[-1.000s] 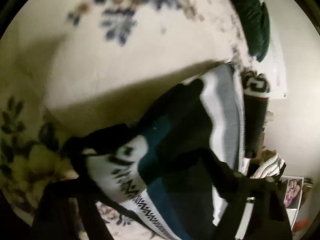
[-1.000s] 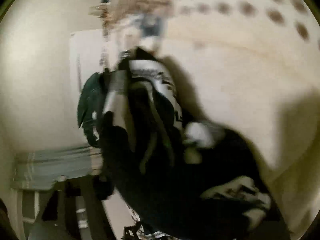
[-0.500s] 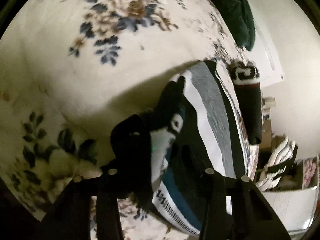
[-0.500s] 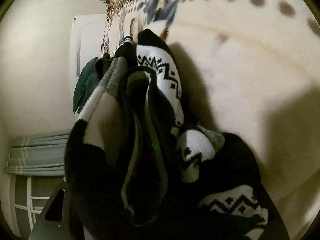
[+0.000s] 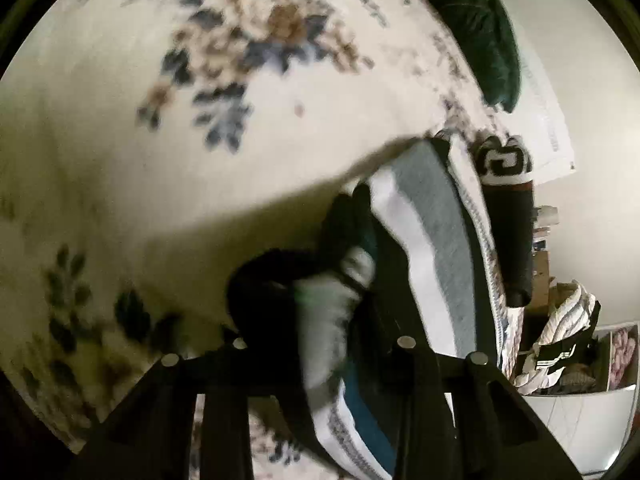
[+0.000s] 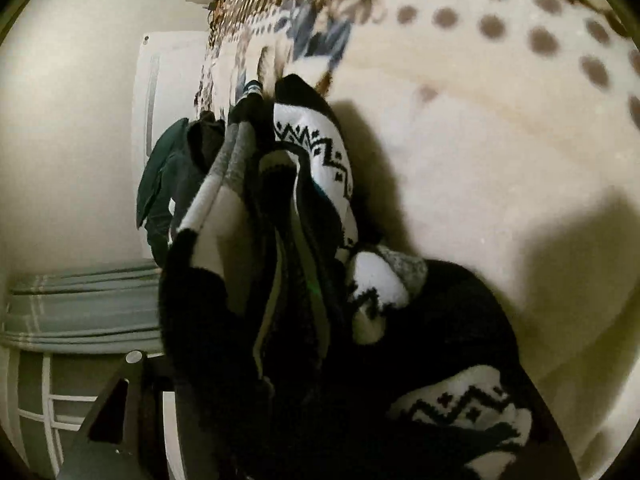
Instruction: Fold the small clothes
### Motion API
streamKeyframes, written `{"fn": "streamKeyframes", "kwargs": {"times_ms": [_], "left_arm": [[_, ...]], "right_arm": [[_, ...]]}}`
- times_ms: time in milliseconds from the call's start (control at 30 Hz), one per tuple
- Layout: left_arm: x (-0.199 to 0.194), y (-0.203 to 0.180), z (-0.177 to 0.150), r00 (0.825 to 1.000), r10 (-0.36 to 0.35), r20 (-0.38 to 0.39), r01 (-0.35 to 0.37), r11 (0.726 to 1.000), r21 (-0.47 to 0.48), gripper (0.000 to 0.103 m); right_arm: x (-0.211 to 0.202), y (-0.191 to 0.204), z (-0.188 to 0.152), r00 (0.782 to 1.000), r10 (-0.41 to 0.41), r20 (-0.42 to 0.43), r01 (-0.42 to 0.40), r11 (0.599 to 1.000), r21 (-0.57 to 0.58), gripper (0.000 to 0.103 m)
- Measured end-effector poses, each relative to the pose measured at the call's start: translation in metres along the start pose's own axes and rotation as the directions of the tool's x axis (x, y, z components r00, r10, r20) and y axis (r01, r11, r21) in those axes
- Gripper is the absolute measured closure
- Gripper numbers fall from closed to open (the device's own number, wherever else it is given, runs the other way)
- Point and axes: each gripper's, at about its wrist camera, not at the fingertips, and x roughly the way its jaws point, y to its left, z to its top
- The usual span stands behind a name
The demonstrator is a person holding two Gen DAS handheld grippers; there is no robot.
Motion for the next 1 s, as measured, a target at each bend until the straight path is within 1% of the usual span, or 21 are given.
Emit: {"fn": "streamKeyframes", "kwargs": {"times_ms": [67,133,167,200,233,300,333,367,400,433,500,600,633,700,733,767,800,833,867,933,1000], "left_arm": [[0.010,0.002,0.004,0.999,-0.041,-0.024,0.041,0.999,-0.011,0.073],[0.025,0.010,0.007,0.998,-0.049,-0.049,0.047,0.997,-0.055,0.065],[0.032,0.016,0.008,0.996,-0.076,-0.047,0.071,0.993,-0.097,0.065],[0.035,0.018,0.009,0.996,-0.082,-0.040,0.077,0.991,-0.112,0.063],[0.035,0.016,0.010,0.996,-0.082,-0.026,0.079,0.990,-0.119,0.064],[0.030,0.003,0.010,0.998,-0.060,0.000,0.060,0.995,-0.084,0.067],[0.027,-0.004,0.010,0.998,-0.055,0.021,0.056,0.997,-0.059,0.076],[0.022,-0.010,0.010,0.998,-0.040,0.040,0.041,0.999,-0.032,0.080],[0.018,-0.014,0.010,0.998,-0.036,0.055,0.037,0.999,-0.013,0.081],[0.016,-0.015,0.011,0.997,-0.044,0.061,0.045,0.999,-0.005,0.081],[0.019,-0.012,0.013,0.996,-0.073,0.047,0.074,0.997,-0.017,0.081],[0.037,0.005,0.020,0.993,-0.117,-0.006,0.116,0.988,-0.105,0.071],[0.043,0.008,0.022,0.990,-0.139,-0.009,0.137,0.981,-0.136,0.071],[0.047,0.005,0.024,0.991,-0.133,0.003,0.132,0.983,-0.131,0.071],[0.046,0.000,0.024,0.994,-0.111,0.014,0.111,0.987,-0.112,0.073],[0.042,-0.009,0.023,0.997,-0.063,0.041,0.067,0.994,-0.085,0.076],[0.040,-0.016,0.020,0.997,-0.039,0.061,0.044,0.996,-0.075,0.081],[0.038,-0.023,0.019,0.997,-0.018,0.070,0.023,0.998,-0.066,0.084],[0.033,-0.030,0.017,0.997,-0.004,0.080,0.008,0.999,-0.052,0.085],[0.018,-0.040,0.017,0.994,-0.009,0.104,0.012,0.999,-0.032,0.086],[-0.004,-0.052,0.020,0.993,-0.042,0.109,0.043,0.999,-0.002,0.086]], "right_arm": [[0.004,-0.002,0.002,1.000,0.005,0.002,-0.006,1.000,0.008,0.042],[0.008,-0.005,0.006,1.000,0.008,0.005,-0.008,1.000,0.027,0.041],[0.011,-0.005,0.008,1.000,0.020,0.006,-0.020,0.999,0.041,0.040],[0.014,-0.005,0.010,1.000,0.024,0.008,-0.025,0.999,0.045,0.039],[0.017,-0.003,0.013,1.000,0.030,0.009,-0.030,0.999,0.045,0.039],[0.018,0.002,0.014,1.000,0.029,0.010,-0.029,0.999,0.029,0.041],[0.021,0.007,0.015,1.000,0.025,0.014,-0.025,1.000,0.012,0.053],[0.020,0.010,0.015,1.000,0.019,0.023,-0.019,1.000,0.002,0.058],[0.017,0.012,0.014,0.999,0.012,0.033,-0.012,1.000,0.007,0.059],[0.016,0.013,0.014,0.999,0.014,0.038,-0.015,1.000,0.012,0.059],[0.014,0.014,0.013,0.999,0.015,0.034,-0.015,1.000,0.009,0.059],[0.021,0.007,0.018,1.000,0.011,0.012,-0.012,0.999,0.035,0.049],[0.025,0.003,0.021,1.000,0.022,0.008,-0.023,0.998,0.061,0.047],[0.029,0.007,0.025,1.000,0.023,0.008,-0.024,0.998,0.066,0.045],[0.031,0.009,0.025,1.000,0.021,0.008,-0.021,0.998,0.057,0.046],[0.030,0.012,0.025,1.000,0.011,0.009,-0.012,0.999,0.046,0.049],[0.029,0.014,0.025,1.000,-0.008,0.013,0.008,0.999,0.036,0.060],[0.027,0.017,0.024,0.999,-0.037,0.021,0.036,0.999,0.031,0.064],[0.022,0.016,0.021,0.998,-0.051,0.022,0.050,0.998,0.039,0.065],[0.016,0.023,0.018,0.997,-0.071,0.014,0.070,0.995,0.068,0.068],[0.009,0.041,0.016,0.996,-0.092,0.001,0.092,0.994,0.056,0.068]]}}
